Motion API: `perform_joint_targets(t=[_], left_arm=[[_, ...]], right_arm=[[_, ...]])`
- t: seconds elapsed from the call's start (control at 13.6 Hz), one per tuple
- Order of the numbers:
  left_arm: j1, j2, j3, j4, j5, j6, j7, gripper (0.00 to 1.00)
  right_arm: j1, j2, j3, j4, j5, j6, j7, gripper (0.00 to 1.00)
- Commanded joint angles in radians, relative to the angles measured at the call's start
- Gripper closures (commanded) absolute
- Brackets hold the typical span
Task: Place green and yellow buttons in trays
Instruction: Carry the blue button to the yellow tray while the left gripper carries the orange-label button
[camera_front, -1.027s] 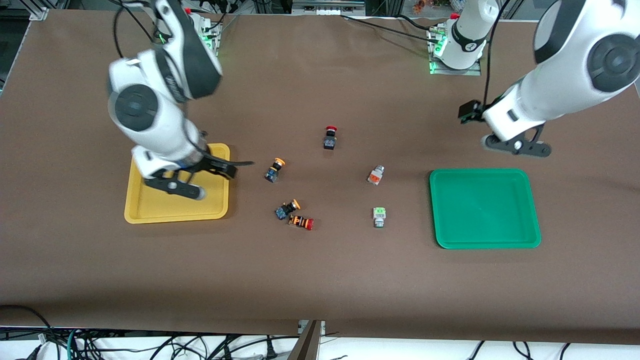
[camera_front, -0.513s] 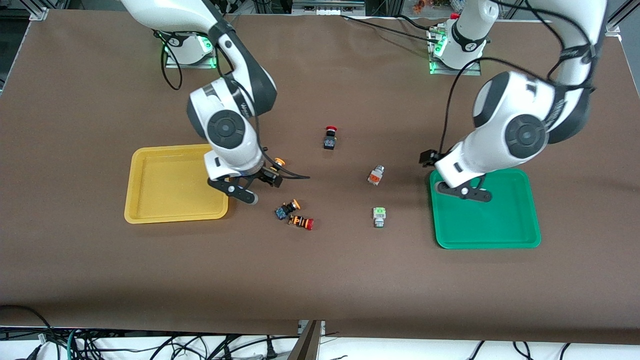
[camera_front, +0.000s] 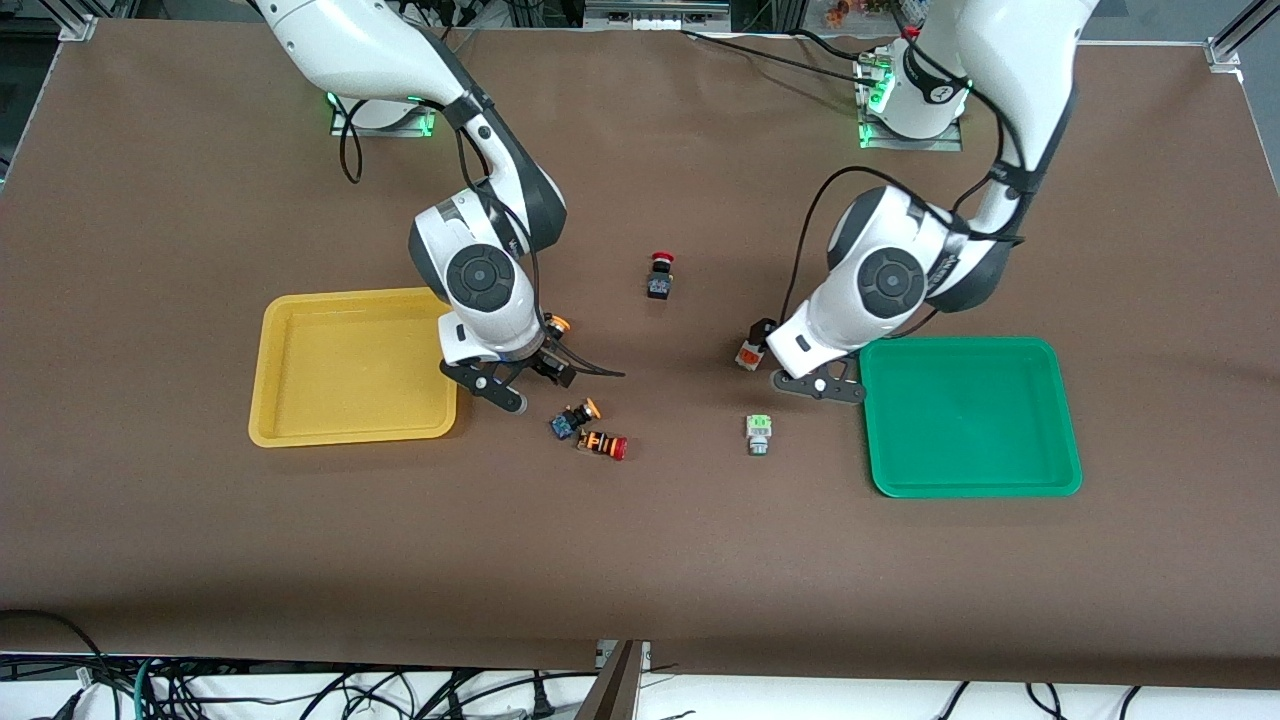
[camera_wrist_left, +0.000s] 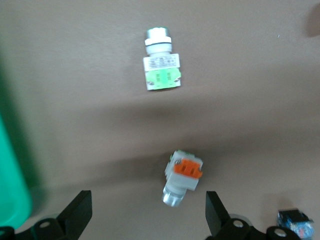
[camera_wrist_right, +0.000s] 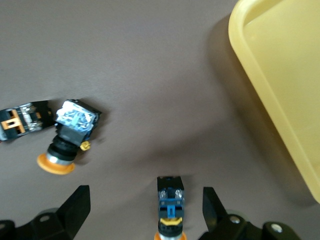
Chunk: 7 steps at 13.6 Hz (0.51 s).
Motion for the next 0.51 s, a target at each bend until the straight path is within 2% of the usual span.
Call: perform_joint_targets(t=[0.0, 0.22, 0.44], left_arm=[[-0.02, 0.051, 0.007, -0.023, 0.0, 0.099, -0.006, 0.0], [-0.034, 0.105, 0.007, -0.023, 0.041, 0.172, -0.009, 0.0], [-0.05, 0.123, 0.007, -0.023, 0.069, 0.19, -0.009, 0.0]], right_arm=[[0.008, -0.043, -0.005, -0.113, 0.008, 0.102, 0.056, 0.01], [0.021, -0.04, -0.003, -0.172, 0.013, 0.205, 0.088, 0.01], [0.022, -0.039, 0.004, -0.217, 0.027, 0.237, 0.108, 0.01]])
